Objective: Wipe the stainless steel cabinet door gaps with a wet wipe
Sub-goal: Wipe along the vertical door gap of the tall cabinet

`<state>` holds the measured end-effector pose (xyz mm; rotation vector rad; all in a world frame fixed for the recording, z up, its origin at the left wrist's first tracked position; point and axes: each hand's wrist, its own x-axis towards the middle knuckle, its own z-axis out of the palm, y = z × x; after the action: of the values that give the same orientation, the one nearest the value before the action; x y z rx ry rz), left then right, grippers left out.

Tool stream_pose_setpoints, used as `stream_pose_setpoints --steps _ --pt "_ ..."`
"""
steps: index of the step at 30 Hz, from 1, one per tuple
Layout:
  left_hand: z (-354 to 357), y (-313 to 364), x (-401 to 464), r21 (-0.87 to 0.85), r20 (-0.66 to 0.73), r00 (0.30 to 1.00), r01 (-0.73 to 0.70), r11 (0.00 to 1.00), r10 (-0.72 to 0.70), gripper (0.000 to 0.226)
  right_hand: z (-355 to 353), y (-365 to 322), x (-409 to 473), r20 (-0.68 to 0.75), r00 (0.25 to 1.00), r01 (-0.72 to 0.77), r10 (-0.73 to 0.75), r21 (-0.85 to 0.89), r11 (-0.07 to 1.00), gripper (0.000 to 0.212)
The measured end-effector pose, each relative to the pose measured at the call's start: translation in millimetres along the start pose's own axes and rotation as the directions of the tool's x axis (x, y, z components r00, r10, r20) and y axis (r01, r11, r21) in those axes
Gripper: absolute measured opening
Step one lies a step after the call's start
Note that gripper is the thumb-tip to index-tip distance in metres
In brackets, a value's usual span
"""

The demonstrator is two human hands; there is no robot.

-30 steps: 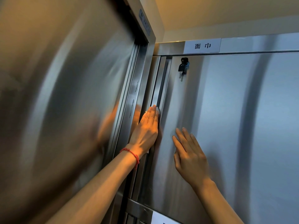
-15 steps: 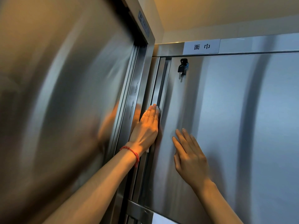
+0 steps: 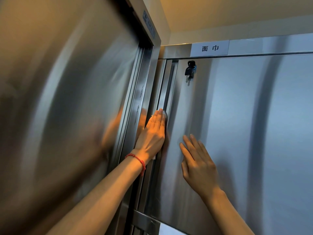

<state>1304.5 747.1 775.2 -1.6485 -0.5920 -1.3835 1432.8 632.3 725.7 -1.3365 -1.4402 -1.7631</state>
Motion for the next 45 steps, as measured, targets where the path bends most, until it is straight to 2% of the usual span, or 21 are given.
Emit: stream_pose_setpoints --steps 8,17,24,26,28,33,34,36,38,45 --pt "2 5 -5 -0.094 0.022 1.000 0.022 0.995 -0.020 0.047 -1 -1 0 0.000 1.000 0.000 0.000 0.004 1.000 0.045" --pt "6 7 -10 -0.063 0.083 0.996 0.026 0.998 -0.020 0.046 0 -1 0 -0.012 1.000 0.001 -0.001 0.008 1.000 0.045" --pt "-3 6 -6 -0.167 0.086 0.994 0.086 0.982 -0.072 0.043 0 -1 0 -0.015 1.000 0.001 0.000 0.006 1.000 0.045" --pt "-2 6 -4 -0.187 0.038 0.995 0.093 0.978 -0.087 0.038 0 -1 0 -0.015 1.000 0.001 -0.001 0.007 1.000 0.045" --pt "-2 5 1 -0.182 -0.004 0.997 0.081 0.980 -0.083 0.040 0 -1 -1 -0.015 1.000 0.004 -0.004 0.010 1.000 0.045" --pt "5 -1 5 -0.040 0.135 0.989 0.067 0.997 -0.061 0.063 0 0 0 -0.014 1.000 -0.003 0.003 0.017 1.000 0.045" --pt "6 -2 7 -0.020 0.143 0.988 0.061 0.998 -0.057 0.063 1 0 -1 -0.014 1.000 -0.004 0.004 0.016 1.000 0.045" --pt "7 -3 13 0.060 0.064 0.997 0.028 0.998 -0.032 0.060 0 0 -1 -0.012 1.000 -0.006 0.006 0.018 1.000 0.045" --pt "5 -3 17 0.063 0.006 1.000 -0.006 0.998 0.006 0.056 1 0 -1 -0.006 1.000 -0.009 0.009 0.018 1.000 0.045" --pt "5 -2 24 0.053 0.041 0.998 0.035 0.998 -0.037 0.053 2 0 -2 0.000 1.000 -0.011 0.011 0.007 1.000 0.045"
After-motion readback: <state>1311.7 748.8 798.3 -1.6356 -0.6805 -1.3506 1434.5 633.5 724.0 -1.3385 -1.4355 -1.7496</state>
